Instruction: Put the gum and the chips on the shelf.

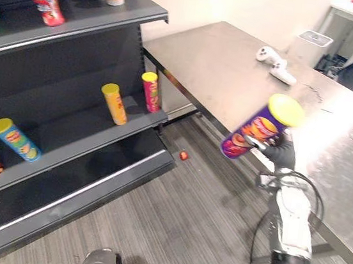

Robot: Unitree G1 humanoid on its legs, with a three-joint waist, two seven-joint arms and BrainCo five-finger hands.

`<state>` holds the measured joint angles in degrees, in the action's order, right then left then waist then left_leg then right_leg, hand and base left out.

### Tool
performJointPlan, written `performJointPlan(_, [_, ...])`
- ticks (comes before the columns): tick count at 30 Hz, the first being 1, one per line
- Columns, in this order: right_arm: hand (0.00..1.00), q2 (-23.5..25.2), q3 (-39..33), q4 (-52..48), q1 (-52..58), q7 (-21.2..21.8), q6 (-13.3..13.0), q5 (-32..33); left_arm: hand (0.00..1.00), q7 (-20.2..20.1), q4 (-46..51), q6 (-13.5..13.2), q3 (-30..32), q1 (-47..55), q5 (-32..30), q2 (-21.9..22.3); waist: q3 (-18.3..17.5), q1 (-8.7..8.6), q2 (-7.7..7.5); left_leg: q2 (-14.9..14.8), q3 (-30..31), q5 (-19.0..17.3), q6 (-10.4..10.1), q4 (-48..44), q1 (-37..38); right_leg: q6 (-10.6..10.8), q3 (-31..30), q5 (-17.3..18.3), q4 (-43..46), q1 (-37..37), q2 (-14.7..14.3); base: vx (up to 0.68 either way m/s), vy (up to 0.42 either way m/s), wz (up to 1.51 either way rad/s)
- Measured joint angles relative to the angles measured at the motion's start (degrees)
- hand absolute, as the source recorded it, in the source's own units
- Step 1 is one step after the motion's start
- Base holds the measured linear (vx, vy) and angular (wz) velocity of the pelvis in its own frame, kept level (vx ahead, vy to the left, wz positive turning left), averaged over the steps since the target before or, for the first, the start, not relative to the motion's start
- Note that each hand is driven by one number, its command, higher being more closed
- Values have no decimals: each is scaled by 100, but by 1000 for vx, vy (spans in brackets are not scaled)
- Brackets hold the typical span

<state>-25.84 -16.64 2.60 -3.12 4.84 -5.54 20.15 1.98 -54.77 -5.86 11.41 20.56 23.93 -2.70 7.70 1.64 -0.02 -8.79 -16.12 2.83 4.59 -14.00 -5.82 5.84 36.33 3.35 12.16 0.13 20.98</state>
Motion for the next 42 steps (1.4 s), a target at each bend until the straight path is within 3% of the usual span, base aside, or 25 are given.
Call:
performJointPlan(1, [100,-9,-188,1,114,-34,-6,10,0,-12,7,-54,41,48,-3,-24,-56,-70,-63,217,106,322,-95,616,74,41,5,-33,-167,-32,83,0,137,110])
performJointPlan(2, [100,4,-355,30,173,-73,-7,16,0,-15,-33,-47,80,62,-5,-59,-20,-146,-178,315,72,239,-140,817,147,101,230,-115,-214,53,197,-8,126,101])
performJointPlan(3, [100,23,-412,48,193,-85,-7,19,0,-13,-85,-29,77,83,-5,-56,-24,-135,-169,285,-11,23,-155,643,176,93,295,-145,-198,99,236,30,213,68])
performJointPlan(5, [100,40,-471,54,307,-140,-43,17,0,-44,-184,-14,73,307,-11,19,-103,-136,-58,292,-231,-402,-568,806,445,309,437,-231,-214,322,277,53,209,40])
performJointPlan(6, [100,66,-508,56,360,-176,-67,13,0,-55,-194,-15,71,329,-28,23,-141,-139,-71,346,-230,-453,-661,949,488,364,470,-267,-213,334,309,10,222,40])
performJointPlan(9, [100,333,-545,56,485,-323,-108,-14,0,-56,-222,-40,75,351,-48,-139,-214,-142,-298,776,-221,-420,-605,1347,520,480,454,-540,-335,306,594,5,227,21])
performJointPlan(12, [100,472,-541,109,556,-496,-131,-180,0,-54,-156,-24,61,312,-42,-243,-146,-140,-445,961,-195,-475,-528,1351,571,338,251,-741,-240,312,771,23,146,12])
performJointPlan(14, [100,495,-543,283,558,-663,-165,-205,0,-96,8,-16,14,299,-43,-295,-94,-139,-459,911,-110,-574,-517,1173,553,80,61,-939,-30,312,771,68,81,23])
performJointPlan(16, [100,588,-538,284,553,-722,-223,-206,0,-116,90,-18,13,282,-42,-366,-61,-114,-527,853,-74,-707,-508,963,486,-22,-66,-1023,33,309,743,61,9,10])
performJointPlan(17, [100,614,-536,284,539,-723,-247,-206,0,-116,100,-17,16,268,-42,-391,-58,-84,-488,824,-78,-747,-508,907,483,-44,-89,-1057,36,310,720,75,-19,-6])
performJointPlan(18, [100,641,-518,285,524,-714,-271,-206,0,-116,112,-19,32,216,-38,-453,11,23,-511,728,-93,-867,-514,731,438,-133,-100,-1138,36,306,651,48,-17,-9])
performJointPlan(22, [100,665,-291,284,194,-704,-275,-208,0,-179,129,-17,137,139,12,-511,90,145,-599,571,-93,-1046,-551,407,241,-118,-135,-1156,43,202,550,57,-40,-7])
performJointPlan(32, [100,664,29,281,-270,-357,-297,-206,0,-186,422,-129,141,97,79,-362,250,364,-629,374,-48,-1046,-612,108,199,-118,-128,-1155,54,362,349,92,-51,7])
performJointPlan(36, [100,662,139,273,-440,-322,-430,-214,0,-170,581,-157,141,87,247,-241,453,396,-489,112,128,-1629,-584,-872,-160,-105,-62,-1146,390,456,301,-23,6,20])
performJointPlan(38, [100,661,143,272,-438,-358,-453,-221,0,-116,620,-150,142,75,232,-219,584,388,-527,160,313,-1976,-484,-1225,-240,-112,-73,-1158,906,501,532,-49,74,55])
performJointPlan(39, [100,658,145,272,-438,-423,-472,-221,0,-35,680,-140,142,77,232,-238,629,390,-569,271,444,-2059,-375,-1312,-232,-340,-201,-1344,1386,382,745,-5,84,65])
performJointPlan(40, [100,657,150,270,-439,-479,-498,-220,0,-3,716,-137,140,77,232,-245,631,392,-559,332,560,-2082,-331,-1314,-222,-821,-557,-1716,1771,157,815,15,91,61])
performJointPlan(41, [100,656,150,256,-438,-512,-519,-220,0,10,759,-135,141,78,232,-247,646,388,-513,360,690,-2086,-289,-1303,-210,-1174,-855,-1996,2020,-49,799,78,159,71])
performJointPlan(42, [100,661,152,233,-426,-561,-572,-220,0,9,805,-133,126,27,228,-272,678,347,-434,417,964,-2055,-132,-1289,-213,-1120,-1593,-1553,2500,-424,498,95,152,87])
